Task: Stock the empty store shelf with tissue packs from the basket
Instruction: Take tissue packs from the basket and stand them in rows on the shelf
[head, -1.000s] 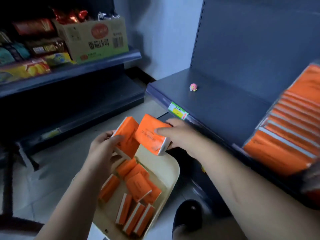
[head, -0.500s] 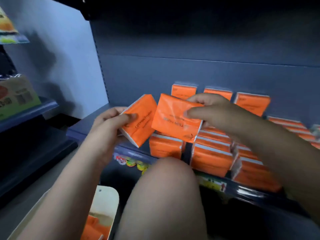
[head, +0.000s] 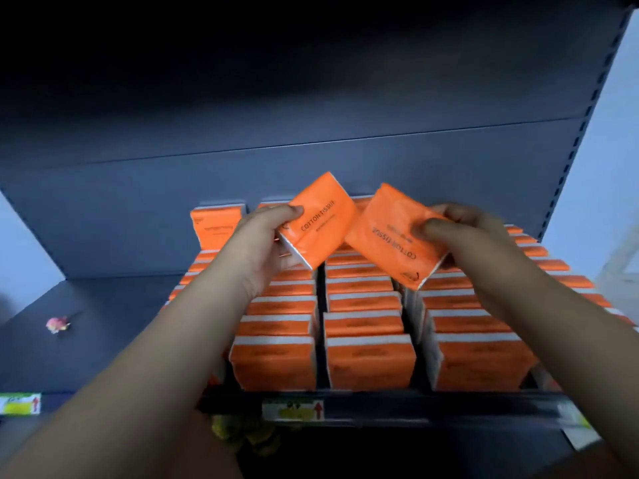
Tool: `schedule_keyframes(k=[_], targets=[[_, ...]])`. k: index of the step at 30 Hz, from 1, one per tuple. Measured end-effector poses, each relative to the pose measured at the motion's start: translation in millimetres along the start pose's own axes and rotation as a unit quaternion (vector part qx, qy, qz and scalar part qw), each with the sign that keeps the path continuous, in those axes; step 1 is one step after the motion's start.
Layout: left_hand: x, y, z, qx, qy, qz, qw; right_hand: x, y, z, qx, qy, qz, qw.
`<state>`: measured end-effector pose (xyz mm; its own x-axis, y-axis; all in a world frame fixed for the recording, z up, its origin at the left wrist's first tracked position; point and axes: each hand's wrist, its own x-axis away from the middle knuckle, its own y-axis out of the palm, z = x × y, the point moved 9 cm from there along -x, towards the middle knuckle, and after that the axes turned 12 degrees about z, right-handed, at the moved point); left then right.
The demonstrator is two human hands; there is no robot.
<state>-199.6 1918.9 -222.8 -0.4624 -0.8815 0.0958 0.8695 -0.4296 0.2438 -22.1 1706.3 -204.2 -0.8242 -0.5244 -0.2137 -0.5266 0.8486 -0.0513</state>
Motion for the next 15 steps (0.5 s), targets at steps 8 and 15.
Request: schedule_keyframes(k=[8,15], targets=[[-20,31,-21,0.049,-0.009,-0.035,0.998,-27,-30,30,-0.067,0.052,0.078,0.993],[-14,36,-30,-0.040,0.025,-0.050,0.998,-28,-26,47,-0.099,0.086,0.024,0.991]])
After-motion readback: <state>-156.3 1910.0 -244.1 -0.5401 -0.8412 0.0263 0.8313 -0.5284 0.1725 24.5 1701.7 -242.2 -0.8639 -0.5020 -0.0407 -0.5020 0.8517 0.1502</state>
